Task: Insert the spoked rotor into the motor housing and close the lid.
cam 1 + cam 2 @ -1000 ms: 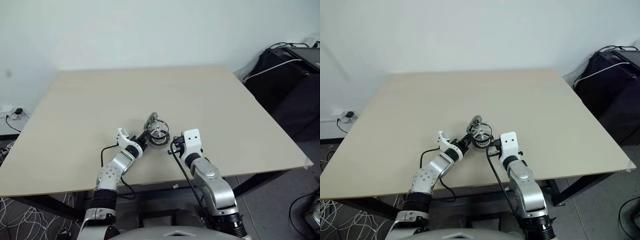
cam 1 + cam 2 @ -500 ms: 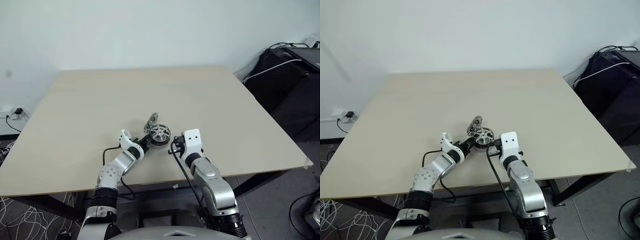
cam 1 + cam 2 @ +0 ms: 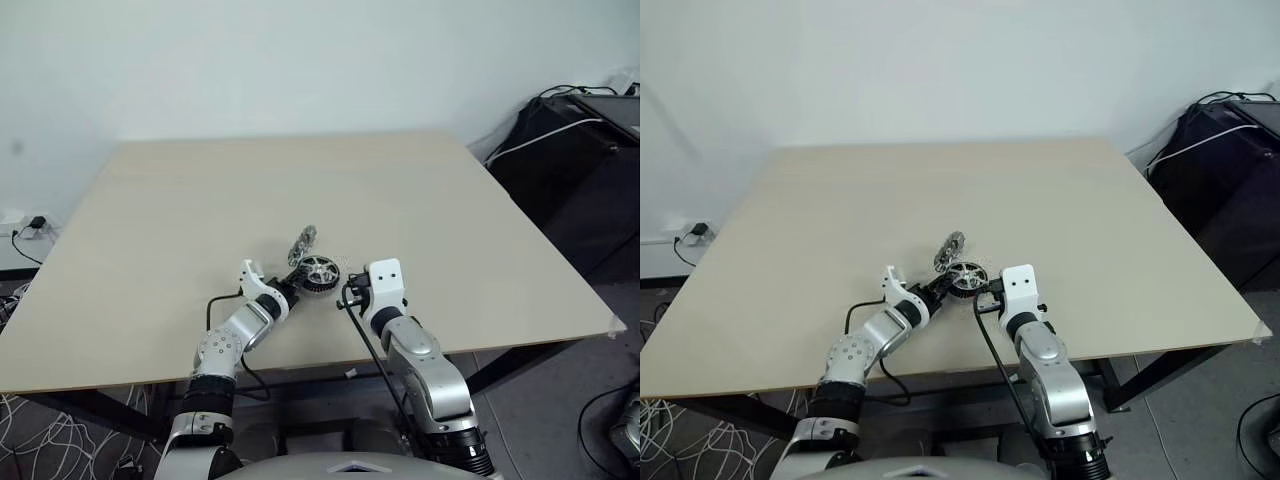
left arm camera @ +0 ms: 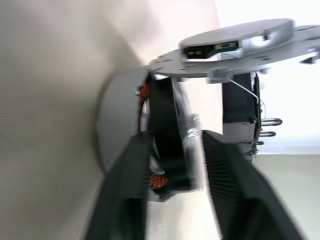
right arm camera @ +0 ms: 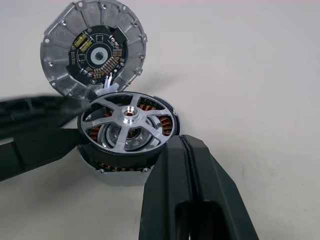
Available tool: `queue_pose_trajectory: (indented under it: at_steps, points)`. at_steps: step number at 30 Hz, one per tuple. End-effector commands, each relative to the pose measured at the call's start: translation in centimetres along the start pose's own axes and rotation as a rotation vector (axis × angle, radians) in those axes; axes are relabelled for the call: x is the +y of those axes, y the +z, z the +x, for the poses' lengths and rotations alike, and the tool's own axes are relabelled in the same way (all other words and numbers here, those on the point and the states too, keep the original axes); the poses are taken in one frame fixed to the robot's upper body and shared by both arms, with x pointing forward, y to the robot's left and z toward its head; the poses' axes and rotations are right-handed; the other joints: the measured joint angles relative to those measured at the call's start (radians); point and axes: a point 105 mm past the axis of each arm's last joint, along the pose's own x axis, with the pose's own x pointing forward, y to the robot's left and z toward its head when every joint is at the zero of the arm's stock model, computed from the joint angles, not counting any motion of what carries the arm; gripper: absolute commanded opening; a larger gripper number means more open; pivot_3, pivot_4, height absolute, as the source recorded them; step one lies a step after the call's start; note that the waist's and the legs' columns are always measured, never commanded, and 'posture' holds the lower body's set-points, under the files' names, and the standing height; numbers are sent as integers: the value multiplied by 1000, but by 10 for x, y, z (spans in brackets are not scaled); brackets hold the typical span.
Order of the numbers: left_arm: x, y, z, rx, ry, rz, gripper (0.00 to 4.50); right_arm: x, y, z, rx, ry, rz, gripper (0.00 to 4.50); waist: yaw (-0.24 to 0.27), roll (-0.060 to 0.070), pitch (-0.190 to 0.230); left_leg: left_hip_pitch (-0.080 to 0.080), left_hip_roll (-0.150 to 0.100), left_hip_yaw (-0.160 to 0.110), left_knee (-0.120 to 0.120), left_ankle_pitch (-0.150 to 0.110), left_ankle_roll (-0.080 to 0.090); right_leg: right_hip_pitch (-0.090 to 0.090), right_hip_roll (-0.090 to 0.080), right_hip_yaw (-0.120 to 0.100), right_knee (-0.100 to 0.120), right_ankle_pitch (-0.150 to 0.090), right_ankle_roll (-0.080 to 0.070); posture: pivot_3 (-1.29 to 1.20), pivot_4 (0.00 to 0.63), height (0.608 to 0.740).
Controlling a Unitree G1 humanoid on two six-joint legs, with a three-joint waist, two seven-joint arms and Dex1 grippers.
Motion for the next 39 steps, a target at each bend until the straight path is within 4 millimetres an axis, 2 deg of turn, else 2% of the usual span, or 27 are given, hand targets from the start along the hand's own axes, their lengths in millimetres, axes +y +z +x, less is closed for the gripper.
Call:
queue_pose_trajectory:
  at_steps: [1, 4, 9, 14, 18, 21, 24, 30, 34, 39]
  points:
    - [-30, -34, 9, 44, -113, -100, 2570, 2, 15, -2, -57, 8, 1, 0, -1, 0, 0, 0, 0, 0, 0, 0, 0, 0, 0, 0, 0, 0, 0, 0, 0, 740]
    - [-33, -30, 3, 34, -128, -86, 2570, 2, 15, -2, -58, 7, 0, 0, 0, 0, 0, 0, 0, 0, 0, 0, 0, 0, 0, 0, 0, -2, 4, 0, 0, 740]
    - [-32, -24, -13, 23, -124, -69, 2570, 2, 15, -1, -58, 9, -2, 0, 0, 0, 0, -1, 0, 0, -1, 0, 0, -1, 0, 0, 0, 0, -1, 0, 0, 740]
    - [-42, -25, -28, 37, -162, 0, 2570, 5, 16, 1, -57, 21, -3, 0, 2, 0, 0, -1, 0, 0, -1, 0, 0, -1, -1, 0, 0, 0, -1, 0, 0, 740]
    - [-56, -24, -42, 23, -241, 302, 2570, 6, 18, 3, -62, 30, -5, 0, 0, 0, 0, -1, 0, 0, 0, 0, -1, 0, -1, 0, 0, -3, 3, 0, 0, 740]
    - [-53, -20, -47, -27, -235, 538, 2570, 7, 18, 6, -61, 41, -10, 0, -4, 1, 0, 0, 0, 1, -1, 0, -2, 0, 0, 0, 0, -2, 2, 0, 0, 740]
    - [-48, -14, -50, -95, -209, 702, 1995, 7, 19, 11, -60, 50, -19, 0, -6, 2, 0, 2, 1, 1, -3, 1, -3, 0, 1, 1, 0, 0, -2, 0, 0, 740]
    - [-37, -6, -49, -199, -122, 941, 114, 10, 22, 25, -57, 69, -37, 0, 1, 2, 0, 1, 1, 1, -4, 2, -3, -1, 1, 1, 0, -1, -3, 0, 0, 740]
    - [-33, -8, -48, -228, -113, 1113, 50, 13, 25, 39, -52, 78, -48, 0, -1, 2, 0, 2, 1, 1, -4, 2, -3, -1, 1, 1, 0, 0, -3, 0, 0, 740]
    - [-35, -19, -51, -239, -206, 1289, 50, 19, 28, 52, -30, 104, -52, 0, -1, 3, 0, 1, 1, 1, -5, 2, -3, -1, 1, 1, 1, 0, -3, 0, 0, 740]
